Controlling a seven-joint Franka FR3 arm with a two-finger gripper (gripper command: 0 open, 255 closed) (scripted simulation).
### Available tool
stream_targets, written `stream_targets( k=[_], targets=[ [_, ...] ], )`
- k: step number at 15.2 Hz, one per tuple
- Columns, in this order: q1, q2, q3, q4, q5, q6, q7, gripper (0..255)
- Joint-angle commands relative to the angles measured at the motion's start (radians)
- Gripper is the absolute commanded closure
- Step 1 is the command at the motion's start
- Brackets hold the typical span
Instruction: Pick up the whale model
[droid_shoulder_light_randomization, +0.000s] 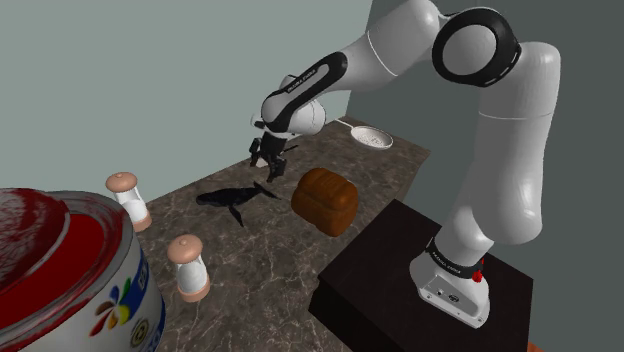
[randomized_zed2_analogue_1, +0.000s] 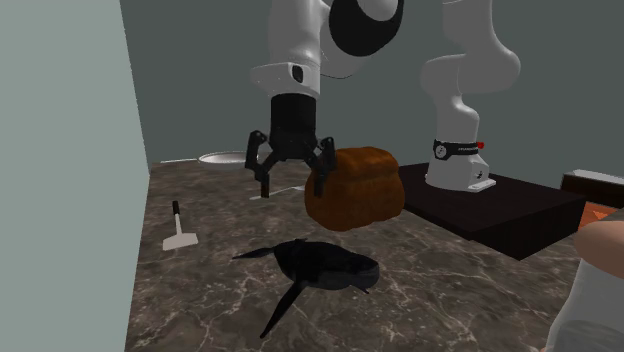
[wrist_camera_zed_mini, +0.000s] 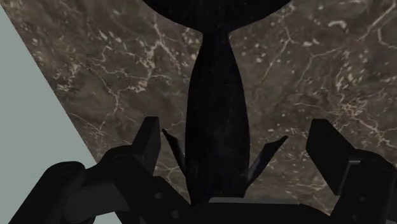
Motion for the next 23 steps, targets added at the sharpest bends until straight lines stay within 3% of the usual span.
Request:
stream_targets(
  k=[1,4,14,15,23],
  targets=[
    [-0.009,0.06,0.039,0.052,0.027,0.01,-0.074,0],
    [-0.018,0.139,0.092,0.129,0.045,0.016,-0.164,0],
    [-0.037,0.226,0.123,0.151,0.083,0.078,-0.217,0],
    [-0.037,0.226,0.124,0.151,0.083,0.079,-0.217,255],
    [-0.037,0.226,0.123,0.152,0.082,0.078,-0.216,255]
  ],
)
